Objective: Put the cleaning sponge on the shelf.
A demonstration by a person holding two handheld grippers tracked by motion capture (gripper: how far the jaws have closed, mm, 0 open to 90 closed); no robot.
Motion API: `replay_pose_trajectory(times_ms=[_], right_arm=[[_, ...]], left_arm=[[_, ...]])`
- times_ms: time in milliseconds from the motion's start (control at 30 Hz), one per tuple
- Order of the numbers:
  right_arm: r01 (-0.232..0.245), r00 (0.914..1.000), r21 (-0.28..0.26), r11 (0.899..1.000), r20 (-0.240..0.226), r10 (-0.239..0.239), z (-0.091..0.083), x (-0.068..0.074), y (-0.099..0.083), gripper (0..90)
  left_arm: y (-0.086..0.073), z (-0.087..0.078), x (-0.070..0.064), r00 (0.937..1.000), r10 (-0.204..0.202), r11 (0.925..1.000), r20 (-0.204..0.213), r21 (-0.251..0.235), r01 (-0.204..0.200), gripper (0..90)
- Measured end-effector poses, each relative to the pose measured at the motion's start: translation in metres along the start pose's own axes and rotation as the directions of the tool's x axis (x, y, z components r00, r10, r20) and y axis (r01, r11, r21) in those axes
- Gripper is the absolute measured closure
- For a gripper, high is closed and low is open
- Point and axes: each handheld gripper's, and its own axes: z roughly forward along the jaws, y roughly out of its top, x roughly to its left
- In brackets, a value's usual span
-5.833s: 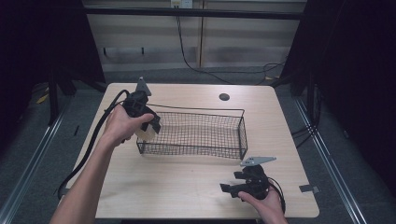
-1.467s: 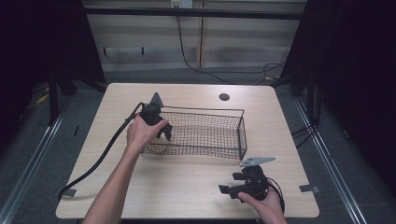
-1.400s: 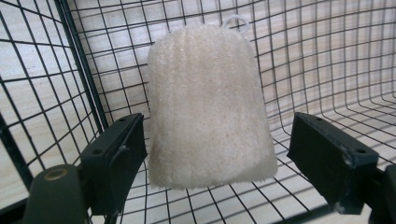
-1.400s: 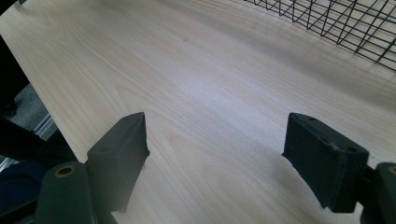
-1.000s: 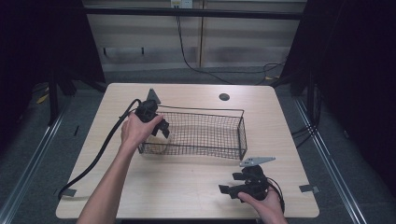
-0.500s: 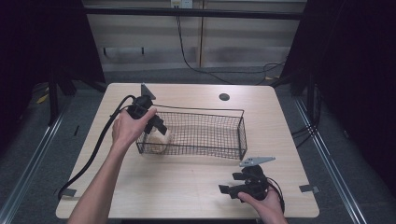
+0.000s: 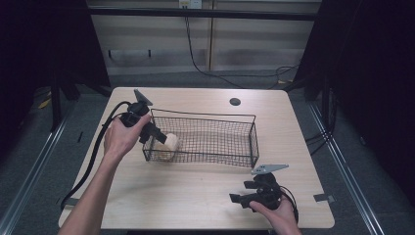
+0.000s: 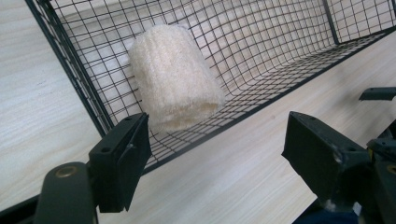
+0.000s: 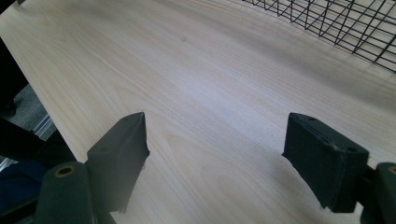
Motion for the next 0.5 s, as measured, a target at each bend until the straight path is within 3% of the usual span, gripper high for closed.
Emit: replay_pose_trajectory(times_ms=[133, 233, 267, 367, 500], right_arm=[[0.000, 1.0000, 0.000, 1.000, -0.002, 0.000, 0.000, -0.001, 0.000, 21.2], [0.001, 1.0000, 0.000, 1.000, 0.001, -0.001, 0.000, 0.000, 0.000, 21.2], [0.001, 1.0000, 0.000, 1.000, 0.001, -0.001, 0.000, 0.000, 0.000, 21.2], [-0.003, 1.0000, 0.001, 1.000, 0.001, 0.003, 0.000, 0.000, 0.000, 21.2], [-0.003, 1.0000, 0.001, 1.000, 0.001, 0.003, 0.000, -0.001, 0.000, 21.2]], left_arm=[[-0.007, -0.005, 0.000, 0.9996, 0.029, 0.9992, 0.007, -0.028, -0.029, 22.1], [-0.013, -0.008, -0.001, 0.9970, 0.074, 0.9965, 0.021, -0.041, -0.073, 16.1], [-0.013, -0.008, -0.001, 0.9970, 0.074, 0.9965, 0.021, -0.041, -0.073, 18.4], [-0.020, -0.012, -0.002, 0.9930, 0.114, 0.9919, 0.031, -0.060, -0.112, 16.6], [-0.028, -0.014, -0.004, 0.9905, 0.137, 0.9886, 0.015, -0.067, -0.135, 17.6]])
